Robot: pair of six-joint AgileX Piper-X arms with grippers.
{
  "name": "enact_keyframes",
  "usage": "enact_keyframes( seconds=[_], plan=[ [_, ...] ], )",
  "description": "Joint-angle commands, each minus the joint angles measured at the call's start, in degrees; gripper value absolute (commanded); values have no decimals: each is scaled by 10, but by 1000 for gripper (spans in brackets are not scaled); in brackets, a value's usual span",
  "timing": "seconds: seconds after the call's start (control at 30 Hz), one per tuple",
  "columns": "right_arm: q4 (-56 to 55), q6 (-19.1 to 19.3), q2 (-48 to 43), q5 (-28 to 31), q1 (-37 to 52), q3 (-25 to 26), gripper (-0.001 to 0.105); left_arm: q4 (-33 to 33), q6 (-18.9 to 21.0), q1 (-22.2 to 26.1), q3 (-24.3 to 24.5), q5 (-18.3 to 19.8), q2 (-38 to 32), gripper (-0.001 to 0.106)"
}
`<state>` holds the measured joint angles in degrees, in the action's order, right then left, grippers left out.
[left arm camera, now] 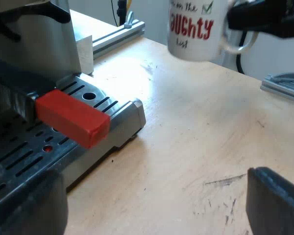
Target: Remove mug from coffee machine
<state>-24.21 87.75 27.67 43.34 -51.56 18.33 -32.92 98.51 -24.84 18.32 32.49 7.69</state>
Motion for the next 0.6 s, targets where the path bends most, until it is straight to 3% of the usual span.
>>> enact_keyframes(
  seconds=[0.03,0.23,0.47,0.6],
  plan=[
    [68,2,19,29,4,-7,0,6,6,-2,2,7,0,77],
    [128,2,67,24,67,-15,0,6,6,-2,2,7,0,77],
    [194,12,138,-121,184,-18,0,6,6,-2,2,7,0,77],
    [255,13,189,-128,230,-19,0,6,6,-2,2,7,0,77]
  ],
)
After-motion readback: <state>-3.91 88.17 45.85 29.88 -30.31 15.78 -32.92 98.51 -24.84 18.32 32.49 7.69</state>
